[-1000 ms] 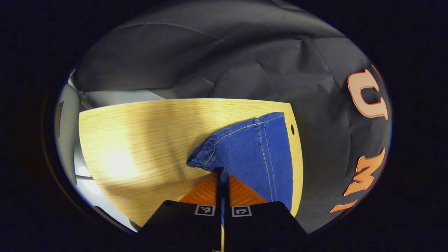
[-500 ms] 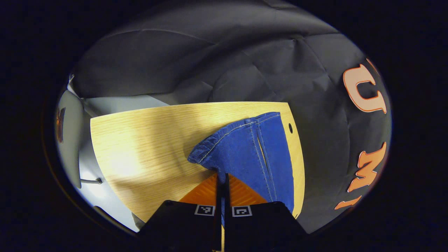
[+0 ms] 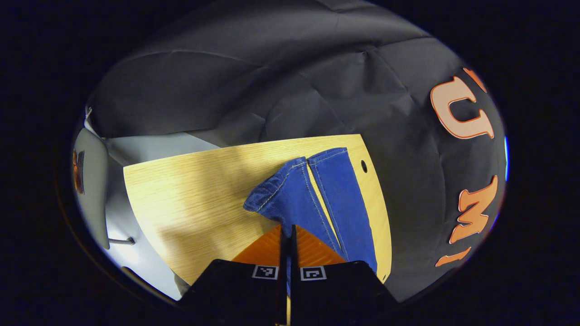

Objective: Grasp the waist and the cuffs of the jeans and fold them to make the two legs overlap; first hold the waist and fold one-third of the jeans toward the cuffs, then hold the cuffs and fold the remaining one-third in the same direction to finish folding.

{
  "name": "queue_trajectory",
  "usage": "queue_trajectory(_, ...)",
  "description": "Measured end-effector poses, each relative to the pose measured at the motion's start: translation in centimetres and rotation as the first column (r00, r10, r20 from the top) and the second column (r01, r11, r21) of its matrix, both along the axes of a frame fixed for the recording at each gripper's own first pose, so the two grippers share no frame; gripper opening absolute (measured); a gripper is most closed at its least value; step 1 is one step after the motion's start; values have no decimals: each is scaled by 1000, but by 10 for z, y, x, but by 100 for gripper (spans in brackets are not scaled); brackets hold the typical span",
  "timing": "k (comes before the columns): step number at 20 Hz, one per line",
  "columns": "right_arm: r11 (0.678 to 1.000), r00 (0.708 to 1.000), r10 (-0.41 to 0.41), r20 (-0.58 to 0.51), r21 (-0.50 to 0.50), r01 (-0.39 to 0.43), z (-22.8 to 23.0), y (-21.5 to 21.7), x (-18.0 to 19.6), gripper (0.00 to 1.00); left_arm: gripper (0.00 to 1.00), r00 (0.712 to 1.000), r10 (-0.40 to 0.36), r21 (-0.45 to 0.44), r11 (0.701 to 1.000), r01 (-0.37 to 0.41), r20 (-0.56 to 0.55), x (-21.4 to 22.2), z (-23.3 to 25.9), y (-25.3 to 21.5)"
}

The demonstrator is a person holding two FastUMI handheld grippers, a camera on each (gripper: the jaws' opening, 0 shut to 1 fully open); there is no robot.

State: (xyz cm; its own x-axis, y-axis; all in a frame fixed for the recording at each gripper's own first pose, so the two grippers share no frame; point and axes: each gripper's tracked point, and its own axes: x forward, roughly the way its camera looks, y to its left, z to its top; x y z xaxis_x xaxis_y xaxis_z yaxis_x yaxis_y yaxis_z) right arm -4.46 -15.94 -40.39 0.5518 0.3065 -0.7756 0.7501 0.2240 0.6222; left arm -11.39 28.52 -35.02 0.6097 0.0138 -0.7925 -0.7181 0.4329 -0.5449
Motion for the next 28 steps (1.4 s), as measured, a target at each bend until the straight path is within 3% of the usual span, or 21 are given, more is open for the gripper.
queue_trajectory(6,997,999,3,37,77,-6,34,-5,14,8,2,1000,-9,25,1000,9,-1,8,24,-8)
queue_trajectory(9,992,1000,4,-11,124,-3,42,-5,21,8,2,999,-30,51,998,32,-40,10,33,-10)
queue_trajectory(13,995,1000,21,-18,100,-19,58,-4,38,8,1,998,-45,23,999,46,-37,34,43,-11)
queue_trajectory(17,995,1000,-19,-25,95,22,76,6,67,8,1,995,-71,-32,997,69,-65,61,38,-5)
queue_trajectory(22,993,996,-84,-34,83,86,87,13,106,8,1,980,-189,-59,981,185,-65,124,42,-9)
queue_trajectory(28,985,986,-152,-65,68,156,90,18,141,8,1,936,-345,-51,938,342,-74,193,19,-14)
